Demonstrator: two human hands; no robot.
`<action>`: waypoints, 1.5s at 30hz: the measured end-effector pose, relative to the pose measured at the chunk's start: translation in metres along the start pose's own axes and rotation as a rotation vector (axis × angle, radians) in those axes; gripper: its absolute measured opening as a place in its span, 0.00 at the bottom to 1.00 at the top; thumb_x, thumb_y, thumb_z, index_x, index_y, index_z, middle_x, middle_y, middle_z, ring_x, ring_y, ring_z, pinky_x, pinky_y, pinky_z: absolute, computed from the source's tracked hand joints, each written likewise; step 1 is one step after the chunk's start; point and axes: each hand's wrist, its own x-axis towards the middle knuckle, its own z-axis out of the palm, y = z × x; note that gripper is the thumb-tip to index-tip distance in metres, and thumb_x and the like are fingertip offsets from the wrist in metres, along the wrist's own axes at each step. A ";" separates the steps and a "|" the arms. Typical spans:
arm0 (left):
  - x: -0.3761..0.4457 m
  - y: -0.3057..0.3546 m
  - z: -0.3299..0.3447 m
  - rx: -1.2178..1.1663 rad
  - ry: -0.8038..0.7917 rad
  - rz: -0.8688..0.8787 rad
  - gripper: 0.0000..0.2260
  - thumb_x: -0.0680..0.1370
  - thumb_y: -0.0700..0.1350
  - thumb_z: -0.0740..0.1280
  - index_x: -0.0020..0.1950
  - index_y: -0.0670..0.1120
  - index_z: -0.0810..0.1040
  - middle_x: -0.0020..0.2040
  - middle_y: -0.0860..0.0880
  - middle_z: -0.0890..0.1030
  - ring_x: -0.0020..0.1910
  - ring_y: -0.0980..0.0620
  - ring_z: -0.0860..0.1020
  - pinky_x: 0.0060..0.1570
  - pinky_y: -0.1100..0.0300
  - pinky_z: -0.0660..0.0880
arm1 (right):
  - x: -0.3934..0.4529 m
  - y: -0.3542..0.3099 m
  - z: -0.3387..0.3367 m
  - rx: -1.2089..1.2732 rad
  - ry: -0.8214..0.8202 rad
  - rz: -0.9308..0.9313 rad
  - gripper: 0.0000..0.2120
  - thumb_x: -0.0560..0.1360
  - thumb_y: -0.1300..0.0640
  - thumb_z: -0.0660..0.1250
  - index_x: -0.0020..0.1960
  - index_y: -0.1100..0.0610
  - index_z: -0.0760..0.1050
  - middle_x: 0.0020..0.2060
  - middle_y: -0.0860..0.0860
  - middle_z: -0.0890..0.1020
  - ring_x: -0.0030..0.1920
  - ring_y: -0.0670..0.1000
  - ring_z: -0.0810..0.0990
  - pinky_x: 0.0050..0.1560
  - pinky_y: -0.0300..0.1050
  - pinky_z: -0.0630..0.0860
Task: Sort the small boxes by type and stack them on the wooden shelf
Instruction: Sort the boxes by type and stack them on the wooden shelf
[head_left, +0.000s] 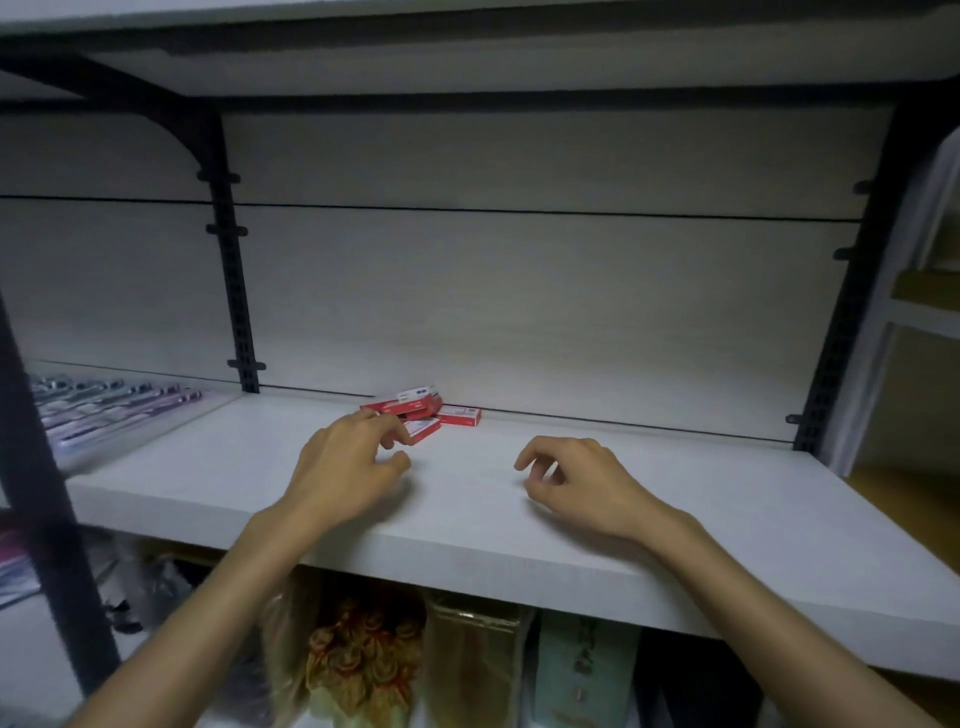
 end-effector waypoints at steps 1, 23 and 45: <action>0.009 -0.011 -0.001 -0.001 0.003 -0.001 0.09 0.75 0.51 0.68 0.55 0.57 0.80 0.51 0.57 0.79 0.47 0.54 0.76 0.45 0.57 0.74 | 0.006 -0.002 0.002 -0.011 0.001 0.011 0.09 0.76 0.54 0.65 0.55 0.46 0.78 0.44 0.40 0.81 0.43 0.41 0.78 0.48 0.42 0.70; 0.137 -0.106 0.050 0.203 -0.179 0.389 0.17 0.80 0.61 0.61 0.59 0.50 0.76 0.53 0.50 0.80 0.51 0.47 0.76 0.51 0.51 0.70 | 0.133 -0.058 0.069 -0.232 0.134 0.128 0.11 0.75 0.57 0.63 0.56 0.52 0.78 0.51 0.48 0.81 0.49 0.53 0.78 0.47 0.45 0.71; 0.131 -0.114 0.048 -0.487 -0.232 0.232 0.17 0.70 0.44 0.80 0.53 0.53 0.77 0.52 0.57 0.78 0.48 0.57 0.77 0.42 0.68 0.74 | 0.155 -0.054 0.102 0.193 0.145 0.199 0.32 0.69 0.43 0.78 0.68 0.53 0.73 0.54 0.40 0.78 0.55 0.42 0.76 0.55 0.35 0.72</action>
